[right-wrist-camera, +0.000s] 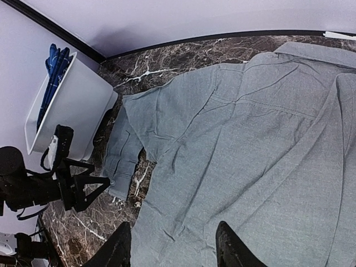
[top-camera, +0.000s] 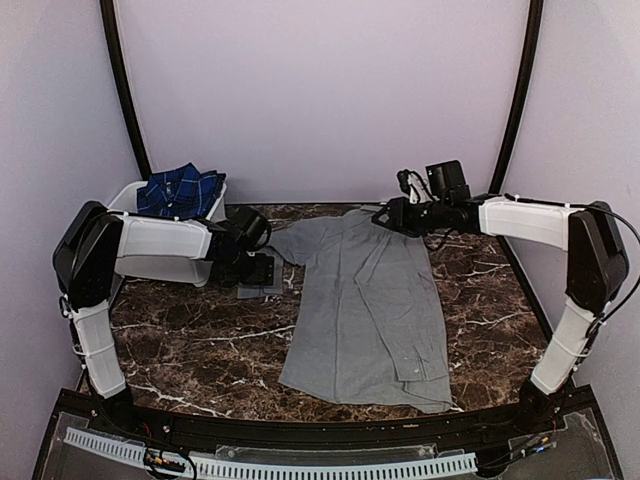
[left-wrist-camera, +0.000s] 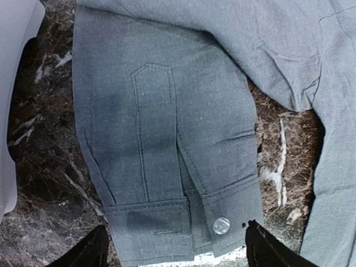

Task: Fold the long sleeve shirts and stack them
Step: Pick up the sleeve from the center of the board.

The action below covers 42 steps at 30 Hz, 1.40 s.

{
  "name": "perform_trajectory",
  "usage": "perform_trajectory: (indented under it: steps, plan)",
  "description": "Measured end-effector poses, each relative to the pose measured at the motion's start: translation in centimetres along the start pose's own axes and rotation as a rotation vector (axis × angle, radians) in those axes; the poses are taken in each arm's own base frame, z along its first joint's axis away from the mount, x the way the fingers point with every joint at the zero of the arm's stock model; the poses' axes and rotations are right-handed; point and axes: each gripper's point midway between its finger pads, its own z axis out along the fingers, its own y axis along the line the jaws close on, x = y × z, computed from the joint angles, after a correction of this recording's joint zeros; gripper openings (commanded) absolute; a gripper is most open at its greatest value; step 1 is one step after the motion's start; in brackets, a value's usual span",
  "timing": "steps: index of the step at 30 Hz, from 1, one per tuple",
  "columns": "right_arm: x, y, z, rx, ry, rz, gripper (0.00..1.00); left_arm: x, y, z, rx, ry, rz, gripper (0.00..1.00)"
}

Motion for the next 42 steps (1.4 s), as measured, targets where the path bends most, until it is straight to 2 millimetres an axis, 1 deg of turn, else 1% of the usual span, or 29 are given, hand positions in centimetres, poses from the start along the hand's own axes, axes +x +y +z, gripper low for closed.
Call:
perform_trajectory:
  steps: [4,6,10,12,14,15,16,17,18,19,20,21,22,23,24,26,27,28,30,32,36,38,39,40,42]
  plan:
    - [0.4,-0.2,-0.2,0.008,0.008,0.000,0.49,0.9,0.1,1.7,-0.024,0.038,0.001,0.93]
    - [0.6,-0.2,-0.3,0.011,0.009,0.000,0.49,1.2,0.2,2.2,-0.034,0.049,0.001,0.94]
    - [0.8,-0.3,-0.4,0.014,0.011,0.000,0.48,1.9,0.3,2.9,-0.041,0.069,0.001,0.94]
    - [0.9,-0.2,-0.4,0.016,0.012,-0.003,0.49,1.8,0.2,3.1,-0.041,0.070,-0.005,0.92]
    - [1.1,-0.1,-0.4,0.016,0.015,-0.005,0.48,1.8,0.1,3.2,-0.040,0.070,-0.013,0.86]
    - [1.2,-0.1,-0.4,0.016,0.016,-0.006,0.48,1.8,0.1,3.2,-0.039,0.070,-0.017,0.80]
    - [1.2,0.0,-0.3,0.016,0.017,-0.007,0.48,1.8,0.1,3.2,-0.038,0.069,-0.021,0.75]
    - [1.3,0.1,-0.3,0.015,0.018,-0.008,0.48,1.7,0.1,3.2,-0.038,0.067,-0.026,0.68]
    - [1.3,0.1,-0.3,0.015,0.018,-0.009,0.48,1.7,0.0,3.3,-0.035,0.066,-0.031,0.64]
    - [1.3,0.1,-0.3,0.016,0.018,-0.009,0.48,1.7,0.0,3.3,-0.033,0.065,-0.036,0.56]
    - [1.4,0.2,-0.3,0.016,0.019,-0.010,0.49,1.6,0.0,3.3,-0.031,0.063,-0.043,0.52]
    - [1.4,0.2,-0.3,0.016,0.019,-0.010,0.48,1.5,0.0,3.3,-0.031,0.062,-0.047,0.42]
    - [1.5,0.1,-0.3,0.018,0.020,-0.010,0.48,1.5,0.0,3.3,-0.030,0.062,-0.052,0.37]
    - [1.5,0.2,-0.3,0.018,0.021,-0.012,0.48,1.5,0.1,3.4,-0.029,0.061,-0.059,0.29]
    - [1.5,0.1,-0.3,0.019,0.021,-0.013,0.48,1.4,0.1,3.4,-0.030,0.059,-0.061,0.26]
    - [1.6,0.2,-0.3,0.020,0.022,-0.013,0.48,1.4,0.0,3.4,-0.028,0.059,-0.062,0.12]
    - [1.6,0.2,-0.4,0.022,0.021,-0.013,0.48,1.4,0.1,3.4,-0.031,0.059,-0.058,0.10]
    - [1.6,0.2,-0.4,0.023,0.021,-0.013,0.48,1.3,0.1,3.4,-0.033,0.056,-0.064,0.04]
    - [1.5,0.3,-0.6,0.023,0.019,-0.014,0.48,1.1,0.3,3.3,-0.048,0.047,-0.054,0.00]
    - [1.3,0.5,-0.9,0.021,0.015,-0.016,0.48,0.6,0.6,3.0,-0.069,0.034,-0.043,0.00]
    - [0.7,1.2,-1.7,0.011,-0.007,-0.026,0.48,-0.4,1.9,2.1,-0.153,0.004,-0.017,0.00]
    - [0.3,1.5,-2.1,0.008,-0.019,-0.031,0.48,-1.7,2.5,1.1,-0.195,-0.032,-0.002,0.00]
    - [0.2,1.6,-2.3,0.007,-0.024,-0.033,0.48,-2.7,2.7,0.4,-0.211,-0.058,0.004,0.00]
    - [0.1,1.7,-2.4,0.007,-0.027,-0.035,0.48,-4.0,2.8,-0.7,-0.228,-0.098,0.009,0.00]
    - [-0.1,1.8,-2.7,0.011,-0.035,-0.039,0.48,-5.5,2.9,-1.9,-0.242,-0.144,0.013,0.00]
